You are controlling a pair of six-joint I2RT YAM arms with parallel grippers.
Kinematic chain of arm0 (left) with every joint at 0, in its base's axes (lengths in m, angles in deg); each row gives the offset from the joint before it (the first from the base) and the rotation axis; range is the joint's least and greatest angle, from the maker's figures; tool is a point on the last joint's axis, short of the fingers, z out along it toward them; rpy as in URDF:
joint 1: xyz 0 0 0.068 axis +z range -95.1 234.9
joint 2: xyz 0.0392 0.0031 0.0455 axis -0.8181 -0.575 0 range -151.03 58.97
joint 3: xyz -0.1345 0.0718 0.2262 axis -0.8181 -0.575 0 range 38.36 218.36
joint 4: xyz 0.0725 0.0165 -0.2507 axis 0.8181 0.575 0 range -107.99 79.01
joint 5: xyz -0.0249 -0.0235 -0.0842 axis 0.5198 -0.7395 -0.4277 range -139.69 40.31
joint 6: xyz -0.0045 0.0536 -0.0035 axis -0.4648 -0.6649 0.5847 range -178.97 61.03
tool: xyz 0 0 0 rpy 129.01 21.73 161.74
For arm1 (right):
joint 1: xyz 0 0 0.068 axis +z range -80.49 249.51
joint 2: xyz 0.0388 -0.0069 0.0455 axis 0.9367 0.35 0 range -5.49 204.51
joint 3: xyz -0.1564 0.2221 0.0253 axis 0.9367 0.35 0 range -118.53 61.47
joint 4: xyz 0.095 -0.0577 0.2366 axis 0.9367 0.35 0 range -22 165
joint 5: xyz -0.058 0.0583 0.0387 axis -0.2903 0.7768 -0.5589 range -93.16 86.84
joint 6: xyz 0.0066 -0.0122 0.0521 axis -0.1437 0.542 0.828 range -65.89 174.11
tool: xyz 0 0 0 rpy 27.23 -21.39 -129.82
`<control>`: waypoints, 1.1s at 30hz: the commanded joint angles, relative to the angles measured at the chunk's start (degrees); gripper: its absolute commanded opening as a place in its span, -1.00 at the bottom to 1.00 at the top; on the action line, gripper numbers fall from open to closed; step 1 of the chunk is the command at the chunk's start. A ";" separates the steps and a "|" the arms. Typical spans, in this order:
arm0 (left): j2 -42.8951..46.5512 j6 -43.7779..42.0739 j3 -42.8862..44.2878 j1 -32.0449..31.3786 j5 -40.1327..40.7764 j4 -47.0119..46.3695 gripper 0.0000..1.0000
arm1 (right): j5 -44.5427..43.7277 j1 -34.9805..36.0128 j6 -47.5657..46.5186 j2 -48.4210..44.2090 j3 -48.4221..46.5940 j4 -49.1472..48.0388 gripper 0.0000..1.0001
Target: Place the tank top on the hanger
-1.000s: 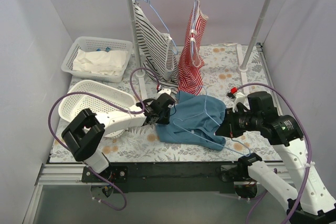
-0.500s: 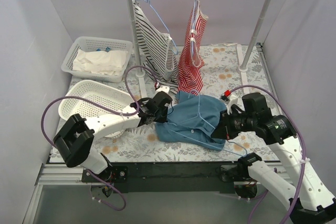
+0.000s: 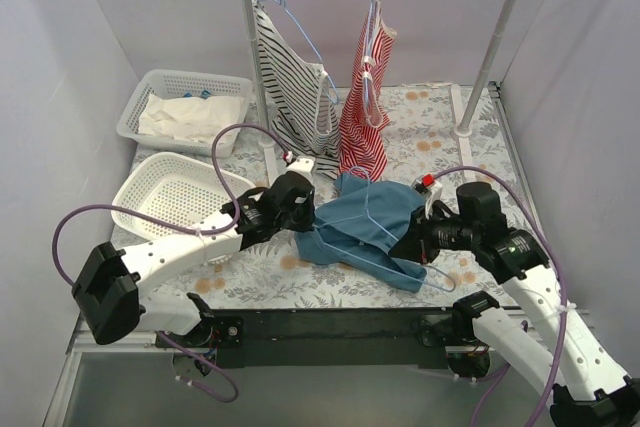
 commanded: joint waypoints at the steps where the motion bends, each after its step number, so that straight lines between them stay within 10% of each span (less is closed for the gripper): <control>1: 5.54 -2.00 -2.98 0.14 -1.35 -1.28 -1.00 | 9.14 0.23 4.67 -2.41 7.90 -18.02 -0.97; 22: 8.10 -4.90 -5.97 0.14 -4.51 -7.09 -1.00 | -1.02 12.09 10.84 7.76 19.71 -46.25 -0.97; 28: 10.11 -4.64 -7.73 0.05 -4.60 -6.74 -0.23 | -6.82 13.06 10.57 8.57 21.37 -50.03 -0.97; 33: 16.70 -5.34 -9.83 0.05 -10.12 -10.67 -0.05 | -7.09 13.33 9.78 10.58 21.03 -50.21 -0.97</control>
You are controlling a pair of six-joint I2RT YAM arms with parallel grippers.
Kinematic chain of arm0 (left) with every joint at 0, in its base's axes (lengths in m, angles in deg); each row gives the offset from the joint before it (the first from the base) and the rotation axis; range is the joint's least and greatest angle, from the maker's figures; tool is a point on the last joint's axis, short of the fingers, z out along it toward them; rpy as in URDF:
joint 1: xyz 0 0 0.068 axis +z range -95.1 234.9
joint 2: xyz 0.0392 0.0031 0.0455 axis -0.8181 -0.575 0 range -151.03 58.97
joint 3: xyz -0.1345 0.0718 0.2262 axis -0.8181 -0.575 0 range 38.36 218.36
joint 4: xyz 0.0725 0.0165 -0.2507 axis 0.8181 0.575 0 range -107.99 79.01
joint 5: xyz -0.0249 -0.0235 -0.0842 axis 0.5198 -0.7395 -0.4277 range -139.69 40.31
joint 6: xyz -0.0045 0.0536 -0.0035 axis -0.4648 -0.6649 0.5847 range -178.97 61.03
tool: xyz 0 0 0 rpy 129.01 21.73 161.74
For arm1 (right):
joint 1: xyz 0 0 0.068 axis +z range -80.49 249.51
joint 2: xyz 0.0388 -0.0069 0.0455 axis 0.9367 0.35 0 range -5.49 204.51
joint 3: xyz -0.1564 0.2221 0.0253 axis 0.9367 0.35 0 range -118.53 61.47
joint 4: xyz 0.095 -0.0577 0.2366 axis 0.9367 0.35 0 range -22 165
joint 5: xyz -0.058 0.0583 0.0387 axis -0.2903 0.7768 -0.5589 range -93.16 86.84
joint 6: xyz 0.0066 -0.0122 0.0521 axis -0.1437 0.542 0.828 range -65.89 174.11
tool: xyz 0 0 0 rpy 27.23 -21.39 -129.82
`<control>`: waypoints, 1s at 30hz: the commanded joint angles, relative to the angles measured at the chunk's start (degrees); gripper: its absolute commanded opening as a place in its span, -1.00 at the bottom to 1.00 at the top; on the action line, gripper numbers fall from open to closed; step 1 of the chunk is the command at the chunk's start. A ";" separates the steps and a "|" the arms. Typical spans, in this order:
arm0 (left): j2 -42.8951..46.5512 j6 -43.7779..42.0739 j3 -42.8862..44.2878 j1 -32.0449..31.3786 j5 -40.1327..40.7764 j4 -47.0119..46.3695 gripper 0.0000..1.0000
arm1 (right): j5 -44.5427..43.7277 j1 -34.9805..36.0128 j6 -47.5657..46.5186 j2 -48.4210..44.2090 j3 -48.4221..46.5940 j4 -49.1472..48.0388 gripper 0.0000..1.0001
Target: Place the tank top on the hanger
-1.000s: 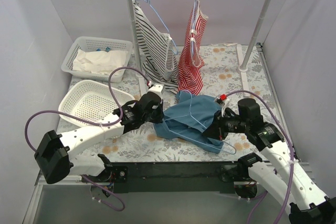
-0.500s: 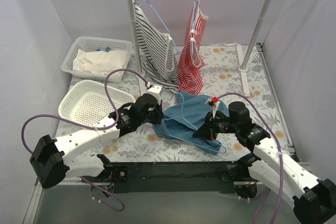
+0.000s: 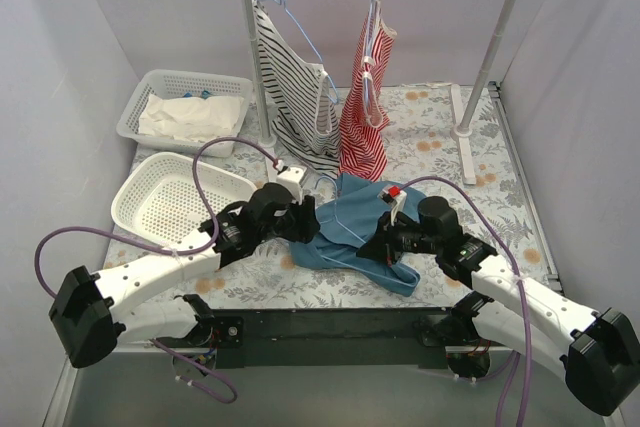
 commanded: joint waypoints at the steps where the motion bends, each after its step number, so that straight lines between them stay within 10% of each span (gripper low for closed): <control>1: 9.29 -1.23 -2.64 0.03 -6.24 -5.84 -0.03 | -1.54 0.50 -0.97 1.36 -0.42 -5.19 -0.97; 7: 11.25 1.66 -7.49 0.03 -8.10 -17.00 0.35 | -2.24 0.76 -1.33 1.98 -0.42 -5.10 -0.97; 20: -5.00 2.73 -4.68 0.03 -3.27 -32.48 0.46 | -3.56 1.20 -2.21 2.69 -0.42 -4.13 -0.97; 25: -7.91 1.50 -3.53 -0.15 -4.23 -33.62 0.20 | -4.00 1.29 -2.47 3.30 -0.86 -3.34 -0.97; 30: -9.49 0.44 -3.62 -0.15 -5.90 -33.27 -0.65 | -4.96 1.38 -2.47 2.86 -1.47 -2.47 -0.97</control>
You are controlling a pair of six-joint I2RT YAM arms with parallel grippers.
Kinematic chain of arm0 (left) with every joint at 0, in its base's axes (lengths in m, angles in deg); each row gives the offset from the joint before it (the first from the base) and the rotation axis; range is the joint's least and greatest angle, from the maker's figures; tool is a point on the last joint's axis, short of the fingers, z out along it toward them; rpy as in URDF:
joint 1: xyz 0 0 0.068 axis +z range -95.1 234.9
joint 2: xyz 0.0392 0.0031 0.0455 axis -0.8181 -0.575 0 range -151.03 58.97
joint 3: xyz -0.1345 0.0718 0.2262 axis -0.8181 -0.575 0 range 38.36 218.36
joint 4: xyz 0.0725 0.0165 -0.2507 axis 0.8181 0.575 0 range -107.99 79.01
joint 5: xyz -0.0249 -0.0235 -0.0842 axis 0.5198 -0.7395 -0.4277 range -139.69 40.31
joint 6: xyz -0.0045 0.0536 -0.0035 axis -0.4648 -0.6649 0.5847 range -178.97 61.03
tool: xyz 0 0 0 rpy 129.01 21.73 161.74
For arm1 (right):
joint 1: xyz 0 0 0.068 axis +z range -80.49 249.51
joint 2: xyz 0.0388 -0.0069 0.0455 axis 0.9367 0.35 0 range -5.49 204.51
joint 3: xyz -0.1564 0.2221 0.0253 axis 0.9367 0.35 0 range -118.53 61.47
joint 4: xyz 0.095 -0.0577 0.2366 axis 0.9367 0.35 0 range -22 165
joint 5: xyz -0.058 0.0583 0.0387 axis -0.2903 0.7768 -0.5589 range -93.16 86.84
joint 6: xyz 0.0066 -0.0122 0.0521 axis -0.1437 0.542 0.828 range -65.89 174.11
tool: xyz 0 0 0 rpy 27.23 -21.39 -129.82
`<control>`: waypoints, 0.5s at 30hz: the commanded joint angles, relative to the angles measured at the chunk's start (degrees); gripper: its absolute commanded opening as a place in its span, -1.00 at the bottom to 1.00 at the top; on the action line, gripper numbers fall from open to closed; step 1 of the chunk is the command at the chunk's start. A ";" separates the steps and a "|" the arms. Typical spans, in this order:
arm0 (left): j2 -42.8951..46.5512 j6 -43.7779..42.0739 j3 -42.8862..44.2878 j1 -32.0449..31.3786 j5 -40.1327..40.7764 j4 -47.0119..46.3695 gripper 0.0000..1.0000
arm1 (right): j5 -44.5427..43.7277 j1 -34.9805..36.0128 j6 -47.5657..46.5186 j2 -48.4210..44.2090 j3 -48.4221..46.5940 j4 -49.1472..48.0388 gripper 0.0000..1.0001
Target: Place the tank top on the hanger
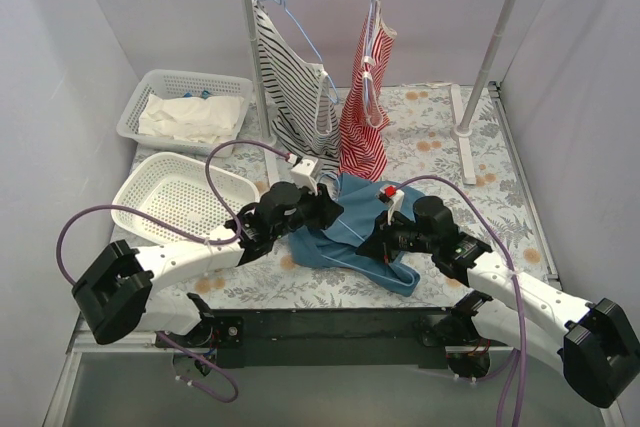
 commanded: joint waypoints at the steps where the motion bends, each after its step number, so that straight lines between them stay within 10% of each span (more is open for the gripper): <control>1: -0.71 -2.03 2.06 -0.13 -0.64 -0.73 -0.78 | -1.95 0.46 -0.76 -0.50 -1.73 -0.17 -0.97; 5: 1.48 -2.82 2.06 -0.13 2.26 1.73 -1.00 | -6.42 0.37 -0.24 -1.38 -4.89 7.27 -0.92; 10: 5.00 -5.19 0.92 -0.13 5.16 3.23 -1.00 | -17.03 0.28 1.34 -5.51 -11.30 16.25 -0.04; 15: 7.72 -5.55 -0.13 -0.22 7.01 5.16 -1.00 | -39.24 0.37 6.78 -10.70 -17.72 29.51 0.29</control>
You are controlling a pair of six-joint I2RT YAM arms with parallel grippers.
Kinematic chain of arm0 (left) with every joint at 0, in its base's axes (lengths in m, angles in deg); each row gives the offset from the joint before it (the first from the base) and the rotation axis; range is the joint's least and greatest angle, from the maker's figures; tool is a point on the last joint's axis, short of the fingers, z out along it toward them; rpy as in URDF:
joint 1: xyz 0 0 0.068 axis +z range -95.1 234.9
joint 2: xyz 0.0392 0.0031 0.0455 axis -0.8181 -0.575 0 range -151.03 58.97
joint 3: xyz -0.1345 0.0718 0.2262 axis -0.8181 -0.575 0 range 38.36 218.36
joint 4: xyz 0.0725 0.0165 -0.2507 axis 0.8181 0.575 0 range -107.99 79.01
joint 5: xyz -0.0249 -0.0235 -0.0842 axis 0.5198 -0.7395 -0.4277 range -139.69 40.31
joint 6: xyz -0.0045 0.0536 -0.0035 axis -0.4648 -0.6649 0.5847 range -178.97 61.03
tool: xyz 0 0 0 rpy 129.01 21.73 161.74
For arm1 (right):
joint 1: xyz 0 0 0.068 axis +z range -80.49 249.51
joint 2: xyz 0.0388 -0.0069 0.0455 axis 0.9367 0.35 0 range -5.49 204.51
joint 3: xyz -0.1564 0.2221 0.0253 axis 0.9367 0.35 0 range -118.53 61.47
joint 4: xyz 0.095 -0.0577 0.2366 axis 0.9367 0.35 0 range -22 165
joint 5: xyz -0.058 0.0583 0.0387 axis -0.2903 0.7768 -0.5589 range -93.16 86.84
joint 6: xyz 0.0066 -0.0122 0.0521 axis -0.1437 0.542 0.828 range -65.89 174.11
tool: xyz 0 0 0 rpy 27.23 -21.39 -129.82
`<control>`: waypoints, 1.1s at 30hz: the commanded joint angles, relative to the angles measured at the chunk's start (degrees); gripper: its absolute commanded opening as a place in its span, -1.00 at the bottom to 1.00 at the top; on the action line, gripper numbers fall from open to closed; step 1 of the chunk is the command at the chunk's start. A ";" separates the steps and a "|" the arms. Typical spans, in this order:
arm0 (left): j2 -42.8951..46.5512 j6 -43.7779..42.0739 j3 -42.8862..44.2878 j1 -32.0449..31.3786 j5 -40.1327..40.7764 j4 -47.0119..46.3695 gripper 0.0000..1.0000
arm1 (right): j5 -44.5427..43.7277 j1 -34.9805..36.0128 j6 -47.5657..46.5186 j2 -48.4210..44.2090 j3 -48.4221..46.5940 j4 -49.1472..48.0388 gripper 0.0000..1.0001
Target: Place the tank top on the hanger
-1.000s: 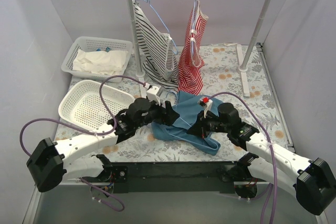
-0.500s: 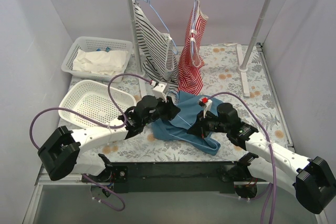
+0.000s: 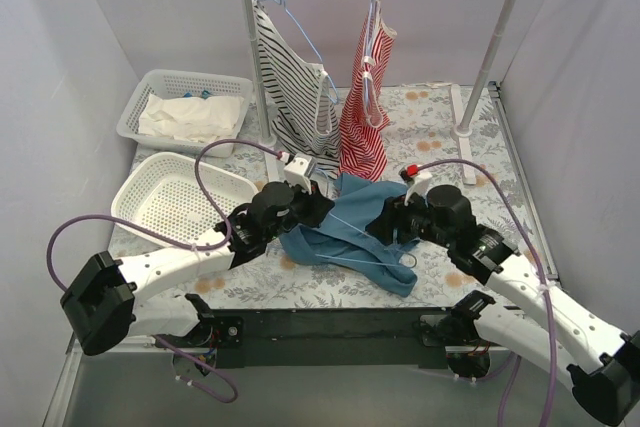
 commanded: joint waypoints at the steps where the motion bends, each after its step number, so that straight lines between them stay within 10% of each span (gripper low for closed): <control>1: 3.99 -1.79 -0.66 0.00 3.56 1.69 -1.00 | -23.67 -0.07 6.63 -3.83 -8.15 15.88 0.29; 9: 7.42 -1.17 -3.21 -0.17 5.23 1.78 -1.00 | -26.08 -1.38 14.20 -8.23 -3.43 24.54 0.23; 21: 10.93 -0.30 -6.46 -0.09 5.14 -2.35 -1.00 | 3.81 -1.30 13.95 -12.63 13.89 8.03 0.02; 33: 10.50 -0.12 -6.46 -0.17 4.00 -3.06 -1.00 | 1.19 -1.30 11.57 -4.11 17.23 0.54 -0.12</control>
